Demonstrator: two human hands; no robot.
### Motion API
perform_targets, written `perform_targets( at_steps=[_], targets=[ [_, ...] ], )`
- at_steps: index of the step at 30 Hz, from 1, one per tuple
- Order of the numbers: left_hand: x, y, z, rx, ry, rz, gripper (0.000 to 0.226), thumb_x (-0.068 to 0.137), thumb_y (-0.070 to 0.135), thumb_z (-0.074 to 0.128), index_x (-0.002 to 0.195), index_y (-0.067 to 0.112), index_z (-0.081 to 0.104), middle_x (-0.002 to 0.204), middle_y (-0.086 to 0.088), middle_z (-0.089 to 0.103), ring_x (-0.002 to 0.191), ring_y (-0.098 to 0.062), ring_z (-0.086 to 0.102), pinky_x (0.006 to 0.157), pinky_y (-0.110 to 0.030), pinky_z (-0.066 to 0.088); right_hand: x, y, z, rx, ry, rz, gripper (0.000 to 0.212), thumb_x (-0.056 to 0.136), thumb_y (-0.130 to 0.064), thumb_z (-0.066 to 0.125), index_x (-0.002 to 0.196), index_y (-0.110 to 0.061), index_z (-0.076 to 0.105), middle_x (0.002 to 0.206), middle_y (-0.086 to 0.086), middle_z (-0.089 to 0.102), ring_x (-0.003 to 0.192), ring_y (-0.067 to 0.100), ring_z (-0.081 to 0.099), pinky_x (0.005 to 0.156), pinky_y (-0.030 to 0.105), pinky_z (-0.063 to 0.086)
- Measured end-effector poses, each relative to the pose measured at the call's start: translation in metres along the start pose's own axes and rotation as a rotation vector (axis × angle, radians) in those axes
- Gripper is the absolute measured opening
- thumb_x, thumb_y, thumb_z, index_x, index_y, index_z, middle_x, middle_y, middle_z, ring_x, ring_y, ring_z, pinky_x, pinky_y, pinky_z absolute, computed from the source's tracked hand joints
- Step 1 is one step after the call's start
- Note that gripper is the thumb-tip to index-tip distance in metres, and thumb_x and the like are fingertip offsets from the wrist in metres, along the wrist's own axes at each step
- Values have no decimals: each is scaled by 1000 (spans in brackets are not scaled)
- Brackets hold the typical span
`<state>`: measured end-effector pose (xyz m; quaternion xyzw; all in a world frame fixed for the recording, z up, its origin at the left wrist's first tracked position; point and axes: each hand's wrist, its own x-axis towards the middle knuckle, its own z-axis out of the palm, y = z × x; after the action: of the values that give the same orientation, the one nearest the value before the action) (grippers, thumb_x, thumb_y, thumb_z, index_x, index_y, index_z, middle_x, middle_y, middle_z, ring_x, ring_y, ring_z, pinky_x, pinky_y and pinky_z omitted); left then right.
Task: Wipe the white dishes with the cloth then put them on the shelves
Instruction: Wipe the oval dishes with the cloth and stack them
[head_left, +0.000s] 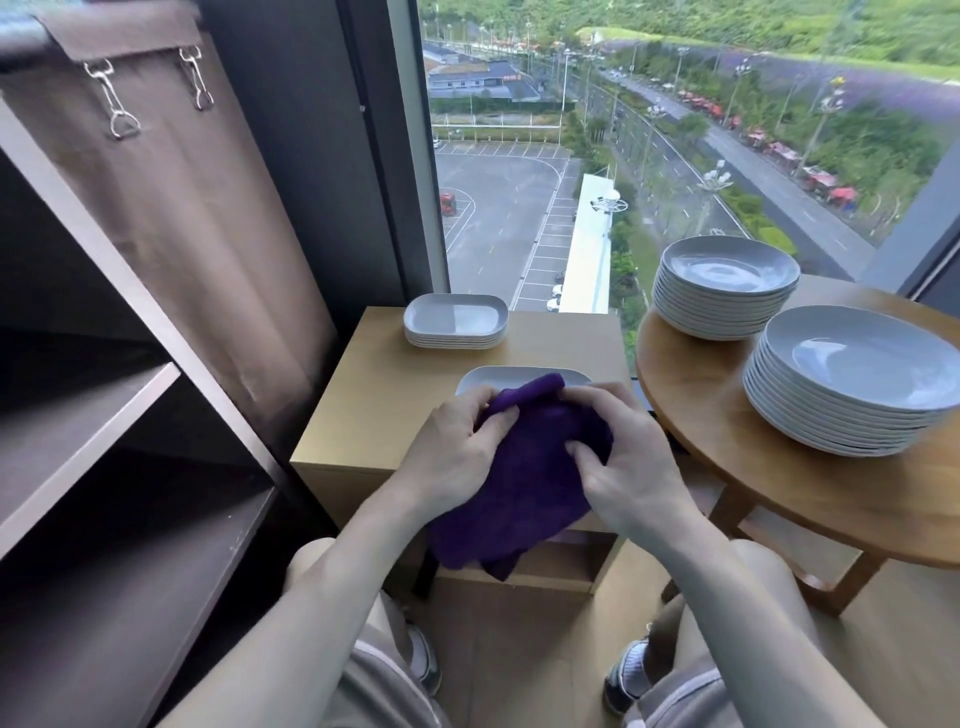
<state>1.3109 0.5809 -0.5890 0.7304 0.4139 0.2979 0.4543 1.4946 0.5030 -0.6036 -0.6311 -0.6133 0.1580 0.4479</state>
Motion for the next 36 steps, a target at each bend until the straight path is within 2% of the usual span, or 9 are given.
perform_targets(
  at_steps=[7, 10, 13, 17, 21, 24, 28, 32, 36],
  targets=[
    [12, 21, 10, -399, 70, -308, 27, 109, 24, 53, 103, 4, 72, 85, -14, 74, 71, -23, 68, 60, -33, 54, -20, -33, 8, -305, 224, 87, 53, 86, -35, 61, 138, -28, 55, 149, -8, 39, 138, 20, 29, 119, 54, 26],
    [17, 26, 14, -548, 114, -352, 18, 106, 15, 55, 94, 9, 66, 70, -6, 69, 55, -19, 67, 46, -28, 54, -35, -44, 19, -117, -11, 102, 81, 80, -66, 60, 149, -31, 37, 147, -14, 32, 137, 11, 34, 115, 39, 37],
    [20, 31, 19, -577, 195, -358, 14, 105, 13, 56, 95, 6, 63, 69, -6, 67, 54, -20, 68, 46, -30, 55, -36, -40, 35, -113, -100, 182, 93, 78, -57, 69, 153, -34, 19, 144, -14, 32, 131, 12, 40, 104, 35, 45],
    [23, 36, 16, -646, 356, -321, 18, 105, 10, 53, 91, 3, 60, 71, -12, 65, 59, -22, 70, 51, -31, 57, -27, -23, 46, -140, -77, 408, 62, 84, -24, 62, 139, -26, 35, 128, -7, 46, 109, 20, 57, 87, 37, 52],
    [26, 32, 8, -692, 454, -285, 17, 103, 8, 52, 90, 1, 60, 85, -23, 67, 72, -30, 73, 55, -32, 59, -17, -9, 47, -49, -54, 461, 7, 86, -21, 57, 87, -27, 54, 76, -8, 61, 69, 10, 57, 59, 31, 47],
    [33, 23, -2, -573, 529, -259, 18, 102, 11, 59, 87, 1, 62, 85, -24, 69, 83, -35, 75, 59, -37, 63, -8, -3, 35, 155, -38, 434, 8, 89, -22, 54, 86, -28, 58, 71, -6, 65, 67, 11, 60, 54, 25, 47],
    [46, 9, -17, -115, 560, -204, 32, 91, 21, 66, 63, 17, 55, 59, 2, 56, 61, -28, 66, 59, -46, 63, -6, -6, 27, 195, -202, 390, 23, 88, -49, 67, 100, -35, 53, 83, -12, 70, 74, 5, 66, 56, 18, 48],
    [54, 4, -22, 151, 531, -198, 41, 82, 27, 62, 44, 24, 46, 43, 9, 32, 46, -12, 36, 50, -28, 28, -6, -19, 18, 160, -172, 229, 23, 97, -37, 64, 77, -28, 59, 71, -13, 62, 66, 3, 57, 56, 15, 41],
    [54, 0, -19, 176, 377, -298, 40, 76, 37, 59, 48, 19, 37, 52, 9, 30, 54, -17, 30, 53, -32, 27, -3, -40, 5, 458, -214, 188, 27, 98, -39, 59, 90, -20, 77, 98, -11, 63, 86, 14, 65, 66, 27, 54]
  ],
)
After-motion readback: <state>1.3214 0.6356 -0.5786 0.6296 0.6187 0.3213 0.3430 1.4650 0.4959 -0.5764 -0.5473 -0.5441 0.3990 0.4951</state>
